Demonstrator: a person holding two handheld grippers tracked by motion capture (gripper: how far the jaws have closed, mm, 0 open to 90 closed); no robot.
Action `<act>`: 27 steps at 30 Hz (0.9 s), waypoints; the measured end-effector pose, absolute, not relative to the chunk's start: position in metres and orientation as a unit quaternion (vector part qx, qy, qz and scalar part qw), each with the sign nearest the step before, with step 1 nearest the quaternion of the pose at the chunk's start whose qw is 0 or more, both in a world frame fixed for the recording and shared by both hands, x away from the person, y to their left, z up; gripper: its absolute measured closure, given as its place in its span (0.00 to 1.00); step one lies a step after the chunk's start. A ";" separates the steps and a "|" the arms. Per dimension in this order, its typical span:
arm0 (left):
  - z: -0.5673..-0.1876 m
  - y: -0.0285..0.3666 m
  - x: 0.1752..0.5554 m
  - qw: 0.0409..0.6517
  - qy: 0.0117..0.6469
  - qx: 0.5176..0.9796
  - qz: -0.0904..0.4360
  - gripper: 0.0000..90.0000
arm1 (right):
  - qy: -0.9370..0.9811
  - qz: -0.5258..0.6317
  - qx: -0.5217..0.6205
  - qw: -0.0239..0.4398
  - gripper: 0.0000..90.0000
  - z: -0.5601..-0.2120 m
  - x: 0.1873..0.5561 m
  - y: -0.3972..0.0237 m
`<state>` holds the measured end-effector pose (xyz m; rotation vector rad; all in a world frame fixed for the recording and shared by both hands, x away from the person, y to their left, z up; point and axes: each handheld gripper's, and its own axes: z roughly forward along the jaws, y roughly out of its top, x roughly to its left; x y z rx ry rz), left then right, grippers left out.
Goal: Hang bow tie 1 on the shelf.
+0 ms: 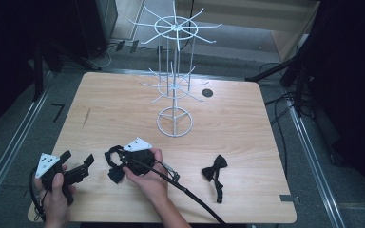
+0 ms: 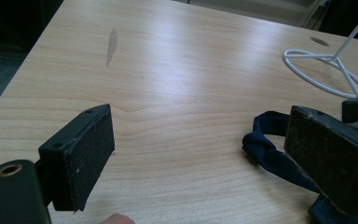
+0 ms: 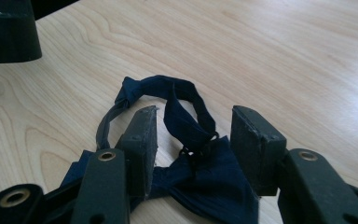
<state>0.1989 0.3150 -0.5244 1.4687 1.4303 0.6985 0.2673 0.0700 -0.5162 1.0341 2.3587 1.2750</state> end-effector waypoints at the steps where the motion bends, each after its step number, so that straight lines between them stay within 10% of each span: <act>1: -0.524 0.315 0.199 0.469 0.583 0.599 0.285 0.10 | 0.814 0.438 0.357 0.134 0.59 -0.517 0.268 0.071; 18: -0.525 0.316 0.199 0.470 0.584 0.598 0.283 0.10 | 0.832 0.406 0.344 0.157 0.98 -0.536 0.268 0.080; 27: -0.524 0.316 0.199 0.471 0.585 0.597 0.282 0.10 | 0.826 0.418 0.348 0.146 1.00 -0.534 0.267 0.076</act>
